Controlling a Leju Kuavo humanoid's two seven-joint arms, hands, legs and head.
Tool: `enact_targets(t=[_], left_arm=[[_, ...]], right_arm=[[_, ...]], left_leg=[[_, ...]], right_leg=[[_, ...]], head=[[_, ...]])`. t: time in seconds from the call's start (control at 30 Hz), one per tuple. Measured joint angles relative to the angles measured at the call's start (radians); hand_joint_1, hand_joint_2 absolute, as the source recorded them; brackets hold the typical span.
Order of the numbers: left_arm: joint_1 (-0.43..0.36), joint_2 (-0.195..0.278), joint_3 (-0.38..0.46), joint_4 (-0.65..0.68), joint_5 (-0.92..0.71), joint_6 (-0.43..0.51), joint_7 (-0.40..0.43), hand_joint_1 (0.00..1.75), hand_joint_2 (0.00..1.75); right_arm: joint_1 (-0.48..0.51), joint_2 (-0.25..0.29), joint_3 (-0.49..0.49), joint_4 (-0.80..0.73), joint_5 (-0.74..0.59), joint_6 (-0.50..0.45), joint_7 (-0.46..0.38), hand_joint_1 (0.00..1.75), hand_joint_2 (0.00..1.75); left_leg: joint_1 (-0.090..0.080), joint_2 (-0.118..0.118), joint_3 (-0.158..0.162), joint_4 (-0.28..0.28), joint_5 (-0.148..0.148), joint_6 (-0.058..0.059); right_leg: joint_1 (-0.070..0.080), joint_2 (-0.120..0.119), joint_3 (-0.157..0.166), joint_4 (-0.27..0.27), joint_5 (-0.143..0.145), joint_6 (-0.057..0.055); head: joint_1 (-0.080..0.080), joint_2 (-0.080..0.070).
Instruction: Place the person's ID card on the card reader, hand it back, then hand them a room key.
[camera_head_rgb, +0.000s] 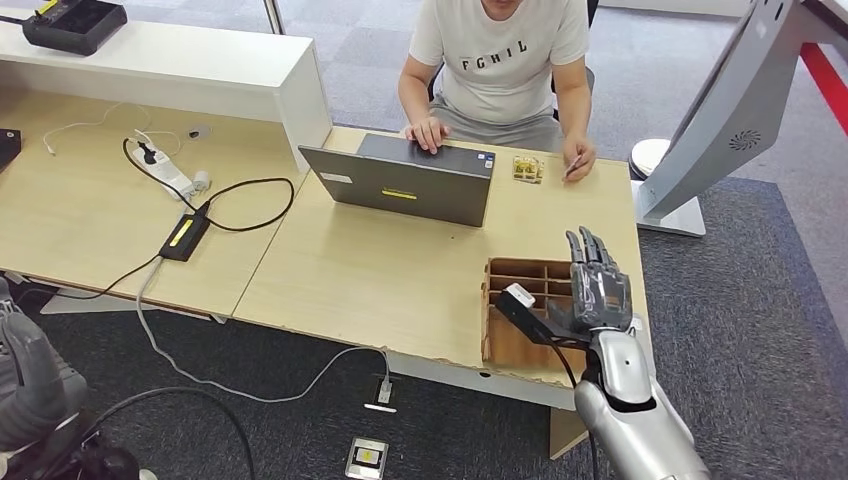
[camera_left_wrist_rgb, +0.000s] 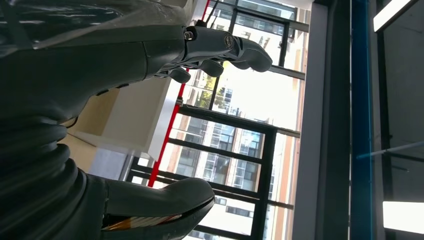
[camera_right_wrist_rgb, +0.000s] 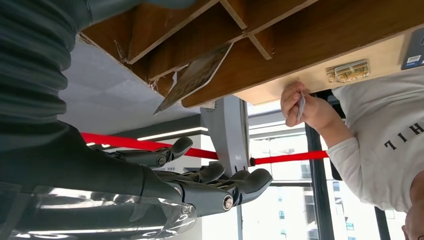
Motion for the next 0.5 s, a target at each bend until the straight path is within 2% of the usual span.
enact_targets(t=[0.5], left_arm=[[0.0,-0.035,0.038,0.0,-0.006,-0.025,0.0,0.0,1.75]], right_arm=[[0.001,-0.032,0.001,-0.026,0.015,0.029,0.026,0.0,1.75]], left_leg=[[0.0,0.0,0.0,0.0,0.0,0.0]], right_leg=[[0.0,0.0,0.0,0.0,0.0,0.0]], head=[[0.0,0.0]])
